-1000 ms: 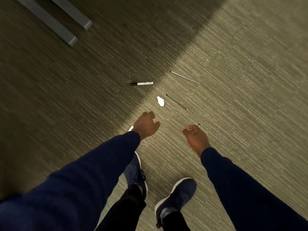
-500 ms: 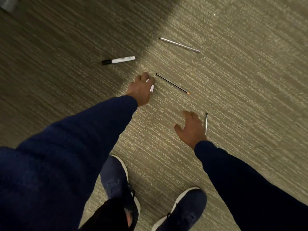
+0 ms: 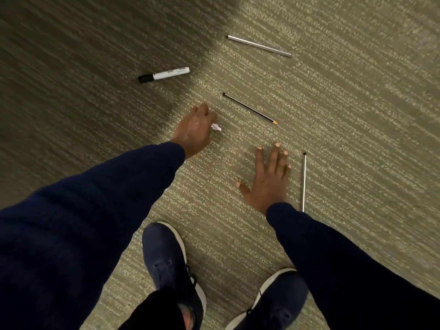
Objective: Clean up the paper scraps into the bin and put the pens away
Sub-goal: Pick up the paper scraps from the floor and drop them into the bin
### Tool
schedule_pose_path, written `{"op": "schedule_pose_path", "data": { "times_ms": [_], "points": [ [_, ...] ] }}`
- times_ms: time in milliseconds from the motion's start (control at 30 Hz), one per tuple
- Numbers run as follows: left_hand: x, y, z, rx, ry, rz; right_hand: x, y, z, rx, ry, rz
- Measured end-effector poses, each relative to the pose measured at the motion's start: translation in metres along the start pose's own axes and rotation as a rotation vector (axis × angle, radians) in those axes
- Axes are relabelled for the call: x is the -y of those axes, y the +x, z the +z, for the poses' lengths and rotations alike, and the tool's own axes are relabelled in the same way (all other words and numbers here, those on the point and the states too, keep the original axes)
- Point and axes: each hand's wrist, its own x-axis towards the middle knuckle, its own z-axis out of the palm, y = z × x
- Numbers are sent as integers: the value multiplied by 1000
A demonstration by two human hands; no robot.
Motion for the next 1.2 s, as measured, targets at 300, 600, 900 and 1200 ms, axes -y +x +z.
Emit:
{"op": "schedule_pose_path", "data": {
  "times_ms": [300,600,900,1200],
  "points": [
    [-3,-60,-19,-15,-302,-197,19,-24,-32,33,277,45],
    [-12,-167,-71,-29,-330,-346,51,-98,-77,182,315,27],
    [-9,-294,-99,-172,-528,-544,117,-177,-111,187,262,-133],
    [82,-427,-63,-196,-670,-678,227,-220,-29,207,124,-157]
  ]
}}
